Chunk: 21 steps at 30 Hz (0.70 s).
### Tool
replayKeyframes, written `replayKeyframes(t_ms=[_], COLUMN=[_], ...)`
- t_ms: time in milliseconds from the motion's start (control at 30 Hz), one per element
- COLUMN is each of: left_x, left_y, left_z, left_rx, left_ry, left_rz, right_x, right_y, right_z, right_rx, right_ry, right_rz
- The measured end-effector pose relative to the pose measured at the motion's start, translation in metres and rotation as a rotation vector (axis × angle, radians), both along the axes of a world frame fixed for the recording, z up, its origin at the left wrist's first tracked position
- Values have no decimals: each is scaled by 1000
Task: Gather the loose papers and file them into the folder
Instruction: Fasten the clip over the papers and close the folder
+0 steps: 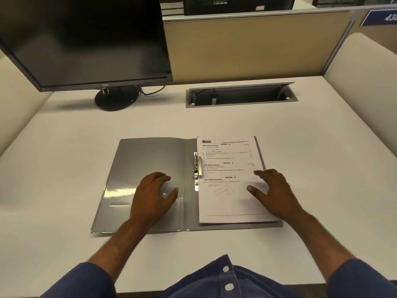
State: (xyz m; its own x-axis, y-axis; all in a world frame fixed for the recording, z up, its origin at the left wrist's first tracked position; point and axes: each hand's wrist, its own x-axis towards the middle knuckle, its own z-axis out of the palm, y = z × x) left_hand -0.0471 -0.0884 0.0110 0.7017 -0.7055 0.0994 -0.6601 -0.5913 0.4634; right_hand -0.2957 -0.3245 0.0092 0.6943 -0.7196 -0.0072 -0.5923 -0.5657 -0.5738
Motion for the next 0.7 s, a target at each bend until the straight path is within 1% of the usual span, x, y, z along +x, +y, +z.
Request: replayKeyframes(t_ms=[100,167,233,400,567,700], left_x=[3,10,18,32,36,36], left_y=[-18,-36,-54,-86,-103,-113], left_z=[3,5,6,4,-2,-7], left_rx=[-7,9,24,48,79,141], left_ry=[59,105,158,283,315,295], left_rz=[-56,-85,-103,-93,-77,-86], right_x=[30,50,67,91,94,94], right_y=[16,23,24,17,12,9], right_z=[-1,-3,-7,-25,-47,-56], right_rx=[-83,-120,-153,-178,-180,-197], right_ry=[-19,-6,12,124,229,263], right_rz=[149,205,194,86,79,93])
